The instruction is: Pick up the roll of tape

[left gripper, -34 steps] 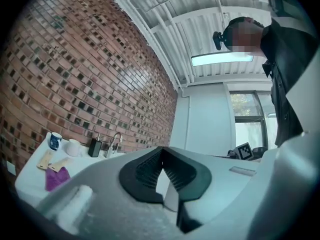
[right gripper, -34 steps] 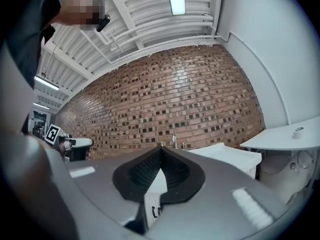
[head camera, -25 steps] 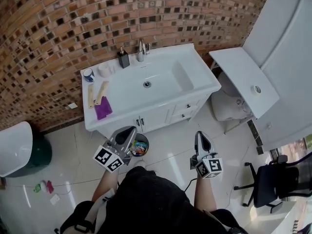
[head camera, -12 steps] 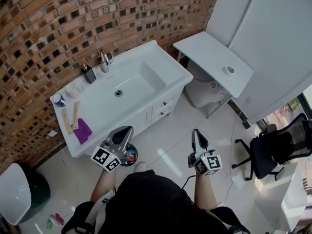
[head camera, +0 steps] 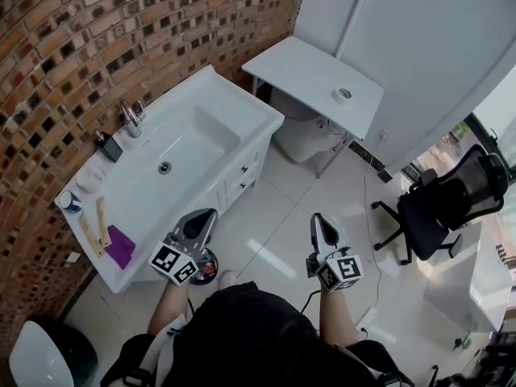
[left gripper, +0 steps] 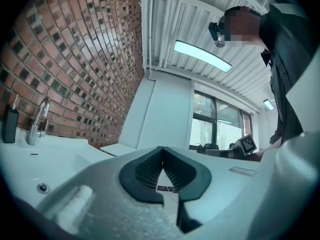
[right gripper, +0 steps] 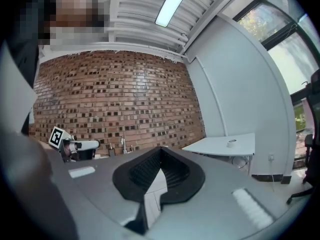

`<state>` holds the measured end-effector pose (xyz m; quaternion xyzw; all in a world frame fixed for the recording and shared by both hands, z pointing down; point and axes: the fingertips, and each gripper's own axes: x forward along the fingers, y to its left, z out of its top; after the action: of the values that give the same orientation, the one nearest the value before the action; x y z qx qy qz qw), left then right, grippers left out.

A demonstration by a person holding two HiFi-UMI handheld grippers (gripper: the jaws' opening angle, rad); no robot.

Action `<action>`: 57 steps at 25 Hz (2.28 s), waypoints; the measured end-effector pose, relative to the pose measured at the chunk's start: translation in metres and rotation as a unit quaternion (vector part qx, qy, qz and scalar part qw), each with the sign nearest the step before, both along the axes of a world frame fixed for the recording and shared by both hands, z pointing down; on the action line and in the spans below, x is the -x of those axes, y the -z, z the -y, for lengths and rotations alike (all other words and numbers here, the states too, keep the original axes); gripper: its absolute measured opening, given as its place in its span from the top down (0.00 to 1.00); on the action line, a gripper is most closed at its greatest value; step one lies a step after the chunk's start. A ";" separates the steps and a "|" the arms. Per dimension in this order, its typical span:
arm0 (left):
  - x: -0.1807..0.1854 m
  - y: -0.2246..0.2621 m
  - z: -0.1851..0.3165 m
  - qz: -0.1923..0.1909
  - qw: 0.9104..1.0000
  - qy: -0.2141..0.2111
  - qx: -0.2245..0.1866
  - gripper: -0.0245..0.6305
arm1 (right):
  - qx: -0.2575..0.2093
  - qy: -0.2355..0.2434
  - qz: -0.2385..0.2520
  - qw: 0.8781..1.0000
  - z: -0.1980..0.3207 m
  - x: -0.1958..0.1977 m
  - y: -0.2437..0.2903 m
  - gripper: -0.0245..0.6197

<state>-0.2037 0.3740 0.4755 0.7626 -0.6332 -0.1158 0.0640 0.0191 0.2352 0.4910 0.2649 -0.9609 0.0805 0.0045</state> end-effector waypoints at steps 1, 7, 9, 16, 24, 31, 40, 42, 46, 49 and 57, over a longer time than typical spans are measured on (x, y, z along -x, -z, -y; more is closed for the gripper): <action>-0.002 -0.001 0.006 -0.001 1.000 -0.010 0.001 0.96 | -0.001 -0.009 0.001 1.000 0.001 -0.004 0.002 0.95; -0.016 -0.003 0.039 -0.002 0.998 -0.065 0.010 0.96 | -0.012 -0.064 0.006 0.998 0.008 -0.029 0.009 0.95; -0.019 -0.001 0.048 -0.001 0.996 -0.084 0.007 0.96 | -0.014 -0.081 0.003 0.997 0.009 -0.036 0.008 0.95; -0.017 0.002 0.064 0.007 0.993 -0.121 0.011 0.96 | -0.021 -0.124 0.000 0.992 0.006 -0.045 0.012 0.95; -0.017 -0.016 0.072 0.001 0.989 -0.147 0.026 0.96 | -0.025 -0.129 -0.018 0.991 -0.002 -0.042 0.010 0.95; -0.014 -0.025 0.109 0.001 0.990 -0.134 0.036 0.96 | -0.034 -0.120 -0.002 0.992 0.032 -0.044 0.008 0.95; -0.038 -0.010 0.197 0.014 0.993 -0.113 0.021 0.96 | -0.049 -0.109 -0.005 0.993 0.138 -0.076 0.003 0.95; -0.045 -0.010 0.217 0.016 0.994 -0.110 0.020 0.96 | -0.056 -0.102 -0.003 0.993 0.160 -0.078 0.006 0.95; -0.067 -0.009 0.250 0.016 0.994 -0.109 0.020 0.96 | -0.048 -0.093 0.011 0.994 0.190 -0.090 0.010 0.95; -0.080 -0.009 0.272 0.015 0.994 -0.107 0.026 0.96 | -0.042 -0.088 0.018 0.995 0.207 -0.097 0.007 0.95; -0.117 -0.015 0.306 0.007 0.993 -0.111 0.030 0.96 | -0.020 -0.087 0.017 0.996 0.235 -0.140 -0.005 0.95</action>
<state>-0.0864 0.0678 0.4900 0.8270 -0.5478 -0.0835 0.0944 0.1591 0.0005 0.4958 0.3464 -0.9355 0.0656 -0.0241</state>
